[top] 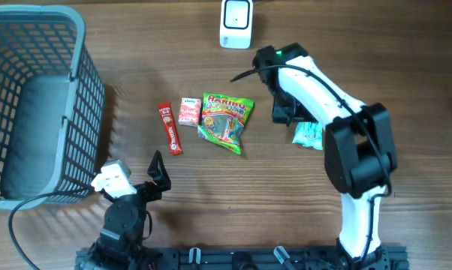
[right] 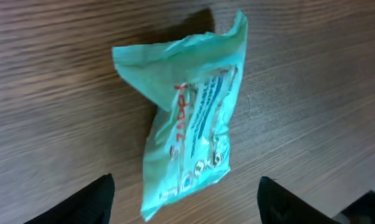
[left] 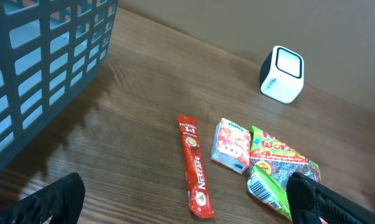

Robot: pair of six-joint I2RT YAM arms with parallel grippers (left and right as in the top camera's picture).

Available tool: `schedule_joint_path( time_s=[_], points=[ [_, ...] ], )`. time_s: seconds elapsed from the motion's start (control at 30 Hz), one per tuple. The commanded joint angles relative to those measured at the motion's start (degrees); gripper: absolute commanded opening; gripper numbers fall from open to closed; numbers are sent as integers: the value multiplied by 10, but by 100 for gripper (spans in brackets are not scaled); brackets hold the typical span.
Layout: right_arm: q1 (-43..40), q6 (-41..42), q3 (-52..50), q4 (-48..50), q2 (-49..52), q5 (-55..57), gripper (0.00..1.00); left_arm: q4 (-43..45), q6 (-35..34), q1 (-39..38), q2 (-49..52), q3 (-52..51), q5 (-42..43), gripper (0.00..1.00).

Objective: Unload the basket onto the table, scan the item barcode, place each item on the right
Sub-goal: 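Grasp the mint-green Zappy wipes pack with the right gripper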

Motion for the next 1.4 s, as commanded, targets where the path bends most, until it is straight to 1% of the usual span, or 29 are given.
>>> schedule_joint_path(
  time_s=[0.0, 0.07, 0.13, 0.23, 0.33, 0.37, 0.43, 0.5, 0.6, 0.63, 0.67, 0.7, 0.73, 0.77, 0.8, 0.83, 0.87, 0.97, 1.0, 1.1, 1.17, 1.37],
  points=[
    [-1, 46, 1, 7, 33, 65, 71, 2, -7, -2, -4, -3, -7, 100],
    [-1, 54, 0, 9, 44, 82, 69, 2, -7, -2, -4, -3, -7, 100],
    [-1, 57, -13, 23, 53, 83, 60, 2, -7, -2, -4, -3, -7, 100],
    [-1, 82, -71, 69, 53, 104, 60, 2, -7, -2, -4, -3, -7, 100],
    [-1, 82, -144, 119, 53, 116, 60, 2, -7, -2, -4, -3, -7, 100],
    [-1, 82, -155, 123, 53, 122, 50, 2, -7, -2, -4, -3, -7, 100],
    [-1, 82, -147, 110, 53, 137, 20, 2, -7, -2, -4, -3, -7, 100],
    [-1, 82, -114, 77, 53, 131, 4, 2, -7, -2, -4, -3, -7, 100],
    [0, 86, -27, -16, 52, 123, 4, 2, -7, -2, -4, -3, -7, 100],
    [0, 74, 24, -59, 49, 89, 4, 2, -7, -2, -4, -3, -7, 100],
    [0, 25, 59, -72, 42, 31, 4, 2, -7, -2, -4, -3, -7, 100],
    [0, -97, 100, -68, 27, -110, 4, 2, -7, -2, -4, -3, -7, 100],
    [-3, -214, 122, -61, 12, -276, 4, 2, -7, -2, -4, -3, -7, 100],
    [-10, -323, 139, -66, -2, -462, 4, 2, -7, -2, -4, -3, -7, 100],
    [-18, -427, 149, -97, -15, -654, 4, 2, -7, -2, -4, -3, -7, 100],
    [-22, -476, 149, -117, -19, -736, 4, 2, -7, -2, -4, -3, -7, 100],
    [-22, -506, 149, -123, -19, -774, 4, 2, -7, -2, -4, -3, -7, 100],
    [-20, -582, 149, -123, -18, -885, 4, 2, -7, -2, -4, -3, -7, 100],
    [-20, -579, 149, -122, -18, -916, 4, 2, -7, -2, -4, -3, -7, 100],
    [-19, -577, 149, -136, -18, -1070, 4, 2, -7, -2, -4, -3, -7, 100],
    [-19, -571, 149, -136, -18, -1132, 4, 2, -7, -2, -4, -3, -7, 100],
    [-19, -561, 149, -135, -18, -1146, 4, 2, -7, -2, -4, -3, -7, 100]
  ],
)
